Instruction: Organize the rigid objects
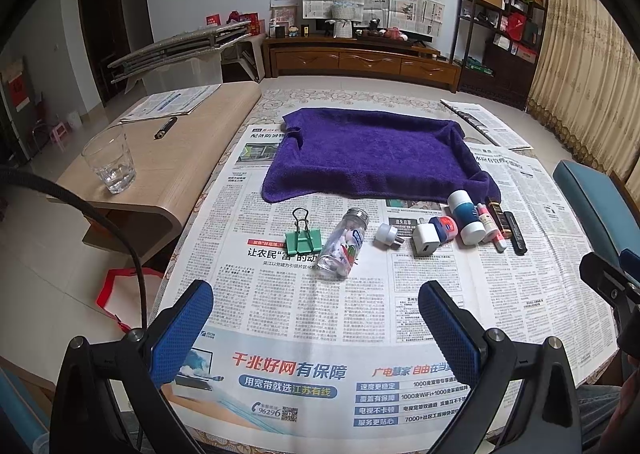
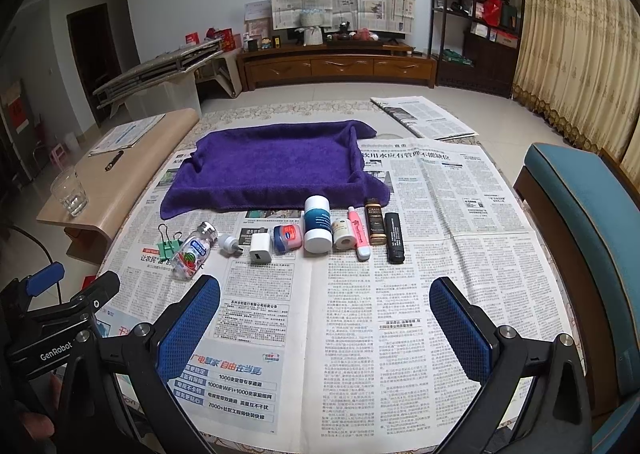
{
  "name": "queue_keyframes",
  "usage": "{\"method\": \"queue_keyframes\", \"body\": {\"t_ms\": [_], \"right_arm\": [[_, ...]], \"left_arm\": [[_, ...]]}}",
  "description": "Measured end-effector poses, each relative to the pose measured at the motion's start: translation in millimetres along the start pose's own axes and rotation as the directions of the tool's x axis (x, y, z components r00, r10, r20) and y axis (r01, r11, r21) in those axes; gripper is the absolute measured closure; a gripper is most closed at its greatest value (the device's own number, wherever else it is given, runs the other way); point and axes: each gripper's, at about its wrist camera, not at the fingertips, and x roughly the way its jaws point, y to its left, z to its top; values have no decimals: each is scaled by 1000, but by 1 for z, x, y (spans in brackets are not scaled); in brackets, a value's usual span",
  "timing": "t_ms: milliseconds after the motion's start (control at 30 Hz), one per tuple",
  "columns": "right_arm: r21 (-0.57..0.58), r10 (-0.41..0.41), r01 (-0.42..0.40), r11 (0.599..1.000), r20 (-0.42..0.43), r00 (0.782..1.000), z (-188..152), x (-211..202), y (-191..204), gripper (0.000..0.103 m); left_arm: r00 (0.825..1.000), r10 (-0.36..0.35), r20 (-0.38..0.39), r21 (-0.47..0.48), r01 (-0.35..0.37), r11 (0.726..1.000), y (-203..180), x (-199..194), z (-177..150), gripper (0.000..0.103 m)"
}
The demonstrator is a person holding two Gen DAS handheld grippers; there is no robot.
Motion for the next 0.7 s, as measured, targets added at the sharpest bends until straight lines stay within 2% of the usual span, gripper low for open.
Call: {"method": "queue_keyframes", "body": {"t_ms": [700], "right_arm": [[0,3,-3,1000,-6,1000,-2,-2,-4,0]], "left_arm": [[1000,5,4,-1,-5,1000,4,0,1,0]]}}
